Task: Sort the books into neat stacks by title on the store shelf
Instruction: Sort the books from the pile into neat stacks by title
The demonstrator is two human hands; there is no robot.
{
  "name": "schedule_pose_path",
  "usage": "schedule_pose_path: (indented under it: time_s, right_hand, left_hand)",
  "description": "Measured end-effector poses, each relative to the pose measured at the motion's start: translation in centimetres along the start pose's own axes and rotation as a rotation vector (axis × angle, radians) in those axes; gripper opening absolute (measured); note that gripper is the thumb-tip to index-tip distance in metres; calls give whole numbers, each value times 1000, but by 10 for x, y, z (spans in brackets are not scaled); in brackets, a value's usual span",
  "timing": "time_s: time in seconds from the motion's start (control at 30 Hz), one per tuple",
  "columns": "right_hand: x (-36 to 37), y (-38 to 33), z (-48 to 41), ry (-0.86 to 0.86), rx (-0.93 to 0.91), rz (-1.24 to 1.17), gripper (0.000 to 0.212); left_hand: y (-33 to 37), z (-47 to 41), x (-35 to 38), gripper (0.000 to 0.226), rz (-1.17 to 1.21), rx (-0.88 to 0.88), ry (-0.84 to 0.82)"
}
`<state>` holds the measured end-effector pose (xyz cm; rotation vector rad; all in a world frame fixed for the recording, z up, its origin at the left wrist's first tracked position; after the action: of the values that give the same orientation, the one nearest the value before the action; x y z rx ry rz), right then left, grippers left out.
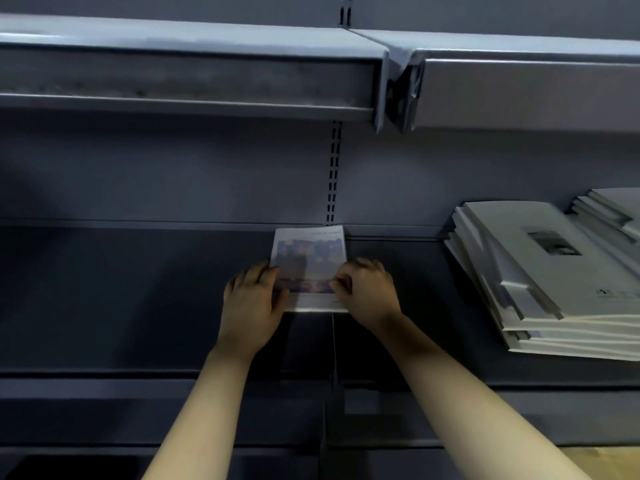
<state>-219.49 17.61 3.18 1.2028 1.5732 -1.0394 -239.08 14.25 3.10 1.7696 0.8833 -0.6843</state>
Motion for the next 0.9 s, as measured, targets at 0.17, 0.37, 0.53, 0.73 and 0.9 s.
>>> schedule_pose_path:
  time_s: [0.17, 0.37, 0.53, 0.73, 0.9]
  right_hand:
    - [6, 7, 13, 18, -75, -85, 18]
    - [-22, 18, 23, 109, -62, -186, 20]
    - [-82, 59, 26, 305, 7, -180, 15]
    - [-143, 151, 41, 434, 177, -127, 14]
    - [-159, 240, 59, 275, 272, 79, 20]
  left_hand:
    - [1, 5, 2, 39, 9, 13, 16]
    - [21, 1, 1, 40, 6, 59, -2]
    - [74, -11, 14, 45, 58, 185, -6]
    - [161, -32, 46, 42, 55, 291, -25]
    - [239, -34, 78, 44, 88, 329, -36]
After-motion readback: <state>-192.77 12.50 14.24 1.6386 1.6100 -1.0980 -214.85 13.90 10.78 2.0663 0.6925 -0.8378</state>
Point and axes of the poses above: each hand's wrist, its own z-axis away from the middle knuckle, its own x-axis out of the palm, y = z × x, the point moved 4 cm from there along -z, towards the middle knuckle, and after that the axes turned 13 degrees about z, right-handed, at the moved point
